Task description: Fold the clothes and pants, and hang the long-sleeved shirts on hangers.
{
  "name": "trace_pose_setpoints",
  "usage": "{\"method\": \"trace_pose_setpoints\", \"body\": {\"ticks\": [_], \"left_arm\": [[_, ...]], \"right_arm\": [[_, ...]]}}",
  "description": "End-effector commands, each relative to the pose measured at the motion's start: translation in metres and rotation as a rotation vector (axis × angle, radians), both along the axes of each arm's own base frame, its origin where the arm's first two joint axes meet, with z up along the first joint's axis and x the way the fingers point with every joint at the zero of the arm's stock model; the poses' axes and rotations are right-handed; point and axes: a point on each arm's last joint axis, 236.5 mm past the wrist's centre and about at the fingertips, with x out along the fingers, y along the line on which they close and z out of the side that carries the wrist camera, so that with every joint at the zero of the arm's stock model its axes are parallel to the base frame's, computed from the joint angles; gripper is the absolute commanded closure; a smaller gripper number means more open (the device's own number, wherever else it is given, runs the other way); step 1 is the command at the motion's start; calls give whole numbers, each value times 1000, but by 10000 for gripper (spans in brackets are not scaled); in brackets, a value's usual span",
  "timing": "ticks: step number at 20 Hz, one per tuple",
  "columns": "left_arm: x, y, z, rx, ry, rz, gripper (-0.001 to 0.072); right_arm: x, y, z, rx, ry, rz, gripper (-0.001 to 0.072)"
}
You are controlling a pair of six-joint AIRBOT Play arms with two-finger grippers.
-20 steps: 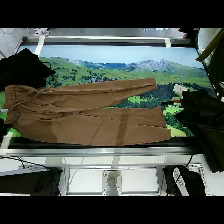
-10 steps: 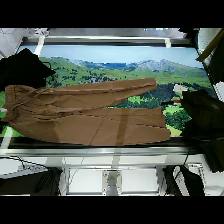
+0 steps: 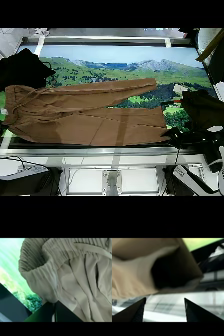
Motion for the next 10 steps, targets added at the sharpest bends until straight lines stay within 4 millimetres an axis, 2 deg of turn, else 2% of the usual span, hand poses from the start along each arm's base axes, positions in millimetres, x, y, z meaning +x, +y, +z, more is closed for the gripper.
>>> {"method": "trace_pose_setpoints", "body": {"ticks": [1,5,6,7,10], "left_arm": [[-2,0,7,20,4,-4,688],[-3,0,14,39,-1,-5,688],[-3,0,14,37,-1,-6,688],[-3,-1,14,34,-1,-8,688],[-4,-2,19,37,-2,-2,689]], "right_arm": [[13,-6,-19,-33,-17,-36,158],[21,-18,-25,-89,-42,-63,165],[24,-21,-26,-102,-50,-72,252],[25,-22,-26,-105,-55,-78,384],[25,-11,-14,-47,-71,-27,680]]}}
